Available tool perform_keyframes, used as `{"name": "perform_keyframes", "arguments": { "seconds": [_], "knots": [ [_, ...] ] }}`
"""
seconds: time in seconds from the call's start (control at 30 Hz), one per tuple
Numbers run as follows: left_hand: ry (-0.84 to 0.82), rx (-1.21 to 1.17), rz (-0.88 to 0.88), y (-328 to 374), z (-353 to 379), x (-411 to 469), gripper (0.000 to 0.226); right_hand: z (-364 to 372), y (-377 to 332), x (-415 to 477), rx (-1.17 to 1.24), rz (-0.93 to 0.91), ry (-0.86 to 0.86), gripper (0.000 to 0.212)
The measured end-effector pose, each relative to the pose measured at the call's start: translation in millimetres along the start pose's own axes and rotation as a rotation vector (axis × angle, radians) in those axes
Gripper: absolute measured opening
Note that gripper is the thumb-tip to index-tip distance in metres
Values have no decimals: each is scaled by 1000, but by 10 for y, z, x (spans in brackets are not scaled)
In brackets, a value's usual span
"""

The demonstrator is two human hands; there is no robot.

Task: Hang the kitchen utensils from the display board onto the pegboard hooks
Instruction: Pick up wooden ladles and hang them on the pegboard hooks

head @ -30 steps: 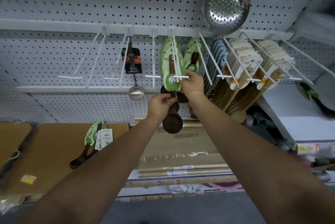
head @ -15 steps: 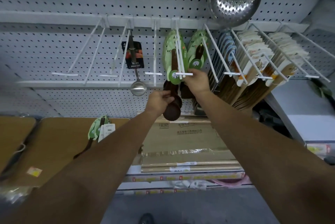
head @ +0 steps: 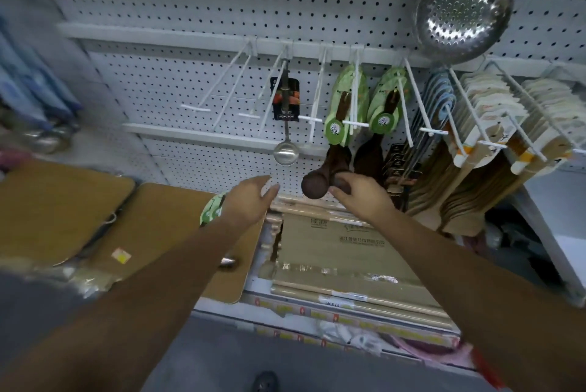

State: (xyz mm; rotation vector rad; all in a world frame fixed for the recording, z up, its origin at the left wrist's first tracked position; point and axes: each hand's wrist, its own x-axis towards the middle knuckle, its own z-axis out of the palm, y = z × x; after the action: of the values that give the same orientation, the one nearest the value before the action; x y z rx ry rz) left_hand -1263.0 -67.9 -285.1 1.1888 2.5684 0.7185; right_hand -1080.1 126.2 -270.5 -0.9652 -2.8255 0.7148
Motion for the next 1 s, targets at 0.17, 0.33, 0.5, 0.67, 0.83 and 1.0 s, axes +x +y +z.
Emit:
{"name": "perform_keyframes", "arguments": {
  "seconds": [0.17,0.33,0.5,0.67,0.83,1.0],
  "knots": [
    [-47,395,-101,-531,-507,-502,70,242,-505,45,-189,-220,-120,55],
    [-106,596,-134,-993,-946,-928,81,604,-1155,35,-254,-376,-132,69],
    [-94,636,-145,-1511,-1249,-1108,82,919,-1829,18,-282,-446,-164,76],
    [-113,611,-117,-2088,-1590,-1147,81,1248,-2465,107,-328,-425,-135,74],
    [-149,575,-73,-2594,-1859,-1098,81,1688,-3004,172,-315,-343,-135,71],
    [-245,566,-13,-3132,-1742,-921,77,2220,-3257,194,-254,-241,-181,67]
  ]
}}
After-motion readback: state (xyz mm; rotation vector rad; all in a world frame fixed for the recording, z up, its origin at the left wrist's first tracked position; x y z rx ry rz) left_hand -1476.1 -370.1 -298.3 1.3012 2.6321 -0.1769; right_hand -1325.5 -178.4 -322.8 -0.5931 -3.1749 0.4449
